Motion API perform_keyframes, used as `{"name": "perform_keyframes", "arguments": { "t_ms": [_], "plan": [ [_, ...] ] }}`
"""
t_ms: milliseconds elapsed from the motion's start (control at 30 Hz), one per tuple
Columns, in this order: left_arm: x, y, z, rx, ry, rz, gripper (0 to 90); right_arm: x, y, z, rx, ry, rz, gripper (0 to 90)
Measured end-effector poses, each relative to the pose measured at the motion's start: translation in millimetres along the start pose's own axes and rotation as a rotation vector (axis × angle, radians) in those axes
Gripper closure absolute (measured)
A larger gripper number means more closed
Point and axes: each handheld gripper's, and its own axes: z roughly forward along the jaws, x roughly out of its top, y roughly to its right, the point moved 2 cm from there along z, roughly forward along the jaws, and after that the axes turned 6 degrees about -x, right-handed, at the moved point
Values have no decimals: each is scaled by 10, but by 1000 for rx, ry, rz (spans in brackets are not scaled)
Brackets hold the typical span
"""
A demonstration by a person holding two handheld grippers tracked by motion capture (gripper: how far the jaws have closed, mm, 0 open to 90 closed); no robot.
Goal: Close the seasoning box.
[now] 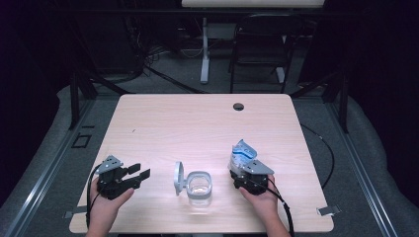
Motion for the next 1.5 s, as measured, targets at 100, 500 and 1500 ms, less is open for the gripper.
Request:
{"name": "perform_keyframes", "arguments": {
  "t_ms": [100,500,1500],
  "plan": [
    [-1,-1,1,-1,3,-3,510,-3,3,-2,4,2,-5,383],
    [0,-9,-10,2,4,-3,510,-4,-18,-12,-2,8,-21,391],
    [-21,-27,-34,9,12,-12,510,61,-88,-116,-6,33,-124,399]
  ]
}}
